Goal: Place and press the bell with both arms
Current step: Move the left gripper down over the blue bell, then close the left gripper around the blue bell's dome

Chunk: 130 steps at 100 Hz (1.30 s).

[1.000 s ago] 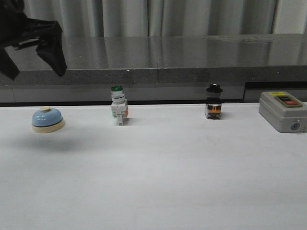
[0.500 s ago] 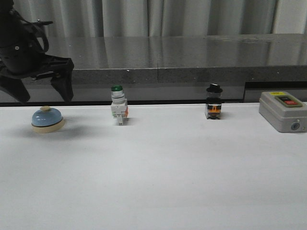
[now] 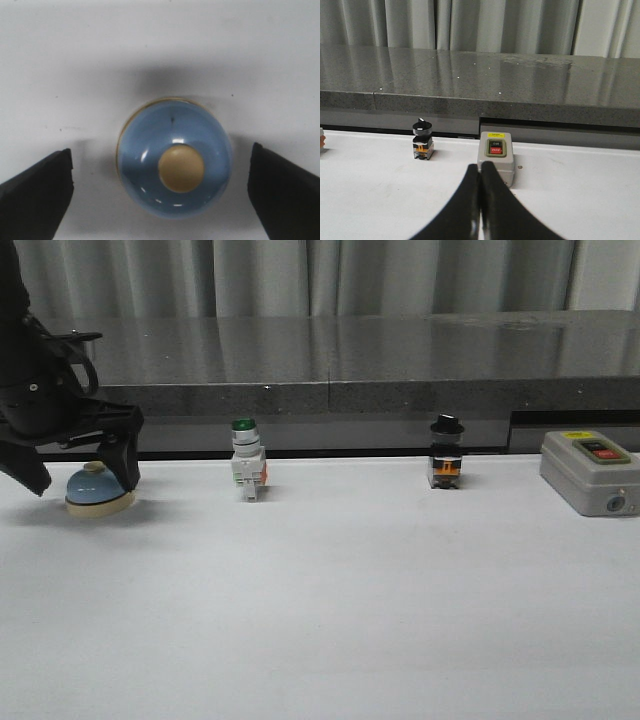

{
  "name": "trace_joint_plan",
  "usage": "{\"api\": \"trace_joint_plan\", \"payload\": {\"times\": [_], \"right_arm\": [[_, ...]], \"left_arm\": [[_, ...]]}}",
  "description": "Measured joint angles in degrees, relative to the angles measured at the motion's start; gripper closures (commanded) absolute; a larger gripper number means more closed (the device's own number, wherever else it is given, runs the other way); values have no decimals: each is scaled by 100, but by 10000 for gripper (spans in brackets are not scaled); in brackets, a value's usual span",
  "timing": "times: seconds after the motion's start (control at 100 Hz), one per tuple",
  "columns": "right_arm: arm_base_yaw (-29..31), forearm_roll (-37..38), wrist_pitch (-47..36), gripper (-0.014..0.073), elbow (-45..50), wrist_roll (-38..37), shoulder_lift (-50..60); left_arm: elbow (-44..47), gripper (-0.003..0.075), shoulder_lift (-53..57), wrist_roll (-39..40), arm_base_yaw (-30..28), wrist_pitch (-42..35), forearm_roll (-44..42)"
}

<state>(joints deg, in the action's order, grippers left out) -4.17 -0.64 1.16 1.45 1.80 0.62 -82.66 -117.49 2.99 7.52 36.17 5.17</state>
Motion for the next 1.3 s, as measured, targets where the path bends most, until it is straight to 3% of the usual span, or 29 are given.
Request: {"api": "trace_joint_plan", "payload": {"times": [0.91,1.05,1.3], "right_arm": [[0,0,0,654,0,0,0],[0,0,0,654,0,0,0],[0,0,0,654,0,0,0]], "left_arm": [[0,61,-12,-196,0,-253,0],[-13,174,-161,-196,0,-218,0],[-47,532,-250,-235,0,-113,-4]]}}
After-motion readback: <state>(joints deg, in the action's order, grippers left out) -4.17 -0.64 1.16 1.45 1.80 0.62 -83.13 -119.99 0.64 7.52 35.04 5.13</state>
